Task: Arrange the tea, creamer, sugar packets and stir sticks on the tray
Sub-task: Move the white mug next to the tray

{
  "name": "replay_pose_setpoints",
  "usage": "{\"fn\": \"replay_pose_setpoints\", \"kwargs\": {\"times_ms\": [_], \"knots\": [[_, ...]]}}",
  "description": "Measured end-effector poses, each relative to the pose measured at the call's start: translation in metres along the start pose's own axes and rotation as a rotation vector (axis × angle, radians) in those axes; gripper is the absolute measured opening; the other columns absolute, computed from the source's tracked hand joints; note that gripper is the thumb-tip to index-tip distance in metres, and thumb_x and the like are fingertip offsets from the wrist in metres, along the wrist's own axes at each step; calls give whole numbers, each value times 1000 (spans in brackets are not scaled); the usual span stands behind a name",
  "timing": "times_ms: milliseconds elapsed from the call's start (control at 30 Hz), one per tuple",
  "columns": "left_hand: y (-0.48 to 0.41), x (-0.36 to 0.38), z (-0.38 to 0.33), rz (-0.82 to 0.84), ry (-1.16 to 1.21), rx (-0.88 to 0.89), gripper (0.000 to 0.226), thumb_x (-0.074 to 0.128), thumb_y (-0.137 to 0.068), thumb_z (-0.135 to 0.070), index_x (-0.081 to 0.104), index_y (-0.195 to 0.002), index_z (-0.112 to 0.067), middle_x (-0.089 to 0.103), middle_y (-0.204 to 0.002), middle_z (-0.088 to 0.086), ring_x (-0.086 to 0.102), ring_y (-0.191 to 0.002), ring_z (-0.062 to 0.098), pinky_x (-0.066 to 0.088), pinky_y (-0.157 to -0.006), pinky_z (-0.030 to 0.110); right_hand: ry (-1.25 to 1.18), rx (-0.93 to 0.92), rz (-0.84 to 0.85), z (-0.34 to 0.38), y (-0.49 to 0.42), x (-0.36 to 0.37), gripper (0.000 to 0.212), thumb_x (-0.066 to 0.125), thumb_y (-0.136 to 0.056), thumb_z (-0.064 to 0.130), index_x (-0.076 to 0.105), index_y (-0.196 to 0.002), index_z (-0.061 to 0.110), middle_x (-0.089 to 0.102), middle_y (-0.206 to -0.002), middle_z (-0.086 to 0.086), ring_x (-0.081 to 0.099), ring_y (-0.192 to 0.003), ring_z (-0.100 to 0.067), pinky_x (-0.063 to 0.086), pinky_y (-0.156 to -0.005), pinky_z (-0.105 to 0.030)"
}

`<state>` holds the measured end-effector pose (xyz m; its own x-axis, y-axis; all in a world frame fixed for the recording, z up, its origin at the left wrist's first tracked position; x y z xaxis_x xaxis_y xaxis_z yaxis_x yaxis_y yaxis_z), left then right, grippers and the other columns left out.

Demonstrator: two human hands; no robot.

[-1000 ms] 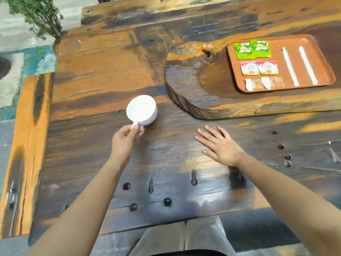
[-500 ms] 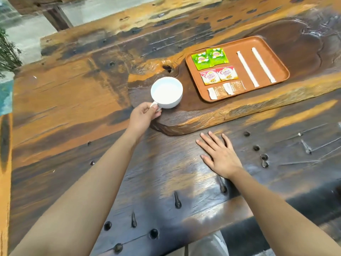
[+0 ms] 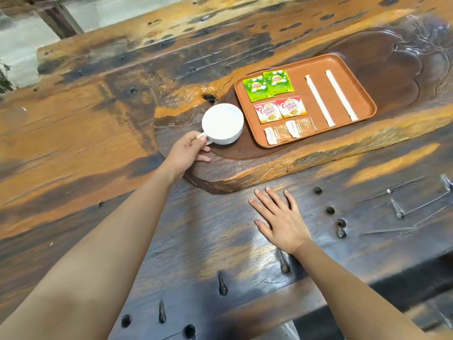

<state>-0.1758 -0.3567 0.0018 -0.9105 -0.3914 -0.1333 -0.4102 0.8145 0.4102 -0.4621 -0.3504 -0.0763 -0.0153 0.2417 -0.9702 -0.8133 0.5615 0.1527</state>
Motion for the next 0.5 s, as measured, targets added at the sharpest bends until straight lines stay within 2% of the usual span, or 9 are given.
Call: {"fn": "replay_pose_setpoints", "kwargs": {"times_ms": [67,167,233,300,333,400,500], "knots": [[-4,-2,-1,7,-40,-14,16,45,-96,-20,55,-83,-18,56,-83,4,59,-73,7,58,-65,15,1,3,3,0,0,0,50,33,-92,48,36,-140,33,35,-151,7,29,-141,-19,15,-111,-50],[-7,-5,-1,22,-90,-47,16,44,-96,-22,55,-84,-19,59,-83,3,66,-61,2,57,-79,24,-4,-1,-4,1,0,-1,50,34,-92,47,39,-139,31,37,-150,7,31,-140,-19,15,-111,-50],[-7,-8,-3,25,-119,-63,14,43,-96,-23,54,-88,-19,61,-85,3,67,-58,0,57,-75,19,-3,-3,1,1,0,-2,50,34,-92,47,38,-139,31,36,-150,7,30,-140,-19,14,-111,-50],[-6,-12,-5,39,-164,-74,13,44,-96,-25,54,-91,-20,62,-88,1,68,-61,2,55,-65,11,-3,-2,11,1,-1,-3,50,35,-92,47,38,-140,31,35,-151,7,29,-141,-19,13,-112,-50],[-5,-14,-6,52,-179,-80,13,44,-96,-26,55,-91,-21,62,-89,1,69,-65,4,55,-65,10,-2,-1,16,1,-1,-3,51,35,-92,47,38,-140,32,34,-151,7,29,-141,-19,13,-112,-50],[-5,-19,-7,63,-177,-90,12,46,-95,-26,57,-91,-21,62,-92,3,68,-74,9,56,-72,13,4,0,24,2,0,-3,51,34,-92,48,37,-140,32,34,-151,7,28,-141,-19,12,-112,-50],[-4,-23,-7,34,-151,-87,16,50,-93,-22,60,-103,-13,64,-99,9,67,-83,14,56,-81,19,2,4,31,1,0,-3,51,32,-92,48,36,-141,32,31,-152,7,27,-142,-19,12,-114,-50]]}}
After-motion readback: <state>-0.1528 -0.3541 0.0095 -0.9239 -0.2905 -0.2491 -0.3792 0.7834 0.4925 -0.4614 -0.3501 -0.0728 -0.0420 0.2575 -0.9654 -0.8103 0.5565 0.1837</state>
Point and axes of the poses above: each hand's wrist, its own y-axis away from the middle knuckle, its own x-axis out of the palm, z = x × y, the point moved 2 cm from there along -y, towards the middle knuckle
